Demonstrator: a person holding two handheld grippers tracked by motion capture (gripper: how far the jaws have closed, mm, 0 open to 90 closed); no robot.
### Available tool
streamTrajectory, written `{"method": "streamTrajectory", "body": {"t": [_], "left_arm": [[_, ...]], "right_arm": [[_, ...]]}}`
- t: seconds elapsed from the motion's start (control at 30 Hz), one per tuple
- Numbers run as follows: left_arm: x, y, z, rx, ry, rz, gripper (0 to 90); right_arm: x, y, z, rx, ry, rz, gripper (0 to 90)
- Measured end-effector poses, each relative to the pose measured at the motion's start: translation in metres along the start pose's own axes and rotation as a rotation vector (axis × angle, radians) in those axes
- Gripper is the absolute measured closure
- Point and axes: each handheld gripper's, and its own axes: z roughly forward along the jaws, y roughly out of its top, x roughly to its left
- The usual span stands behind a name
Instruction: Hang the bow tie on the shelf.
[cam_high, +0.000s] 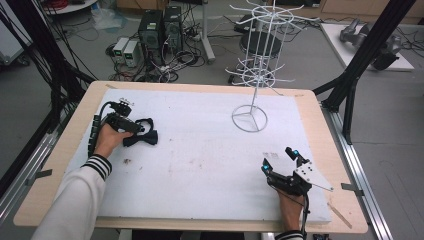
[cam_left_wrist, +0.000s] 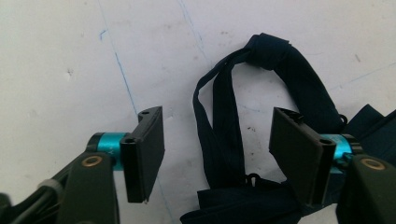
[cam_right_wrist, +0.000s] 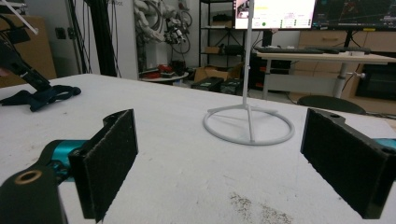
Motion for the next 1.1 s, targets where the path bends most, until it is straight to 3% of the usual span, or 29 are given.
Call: {"method": "streamTrajectory", "body": {"t": [0.47,0.77,1.1], "left_arm": [[0.0003,0.0044,0.0047,0.065,0.009,-0.063,46.3],[-0.0008,0.0050,0.0071,0.078,0.008,-0.074,50.7],[0.0000,0.0057,0.0055,0.080,-0.001,-0.079,66.8]], "right_arm": [[0.0003,-0.0001,0.0000,-0.002,-0.003,0.000,10.1],[0.0000,-0.0001,0.0001,-0.003,-0.004,-0.002,10.1],[-0.0002,0.0000,0.0001,-0.005,-0.005,-0.004,10.1]]}}
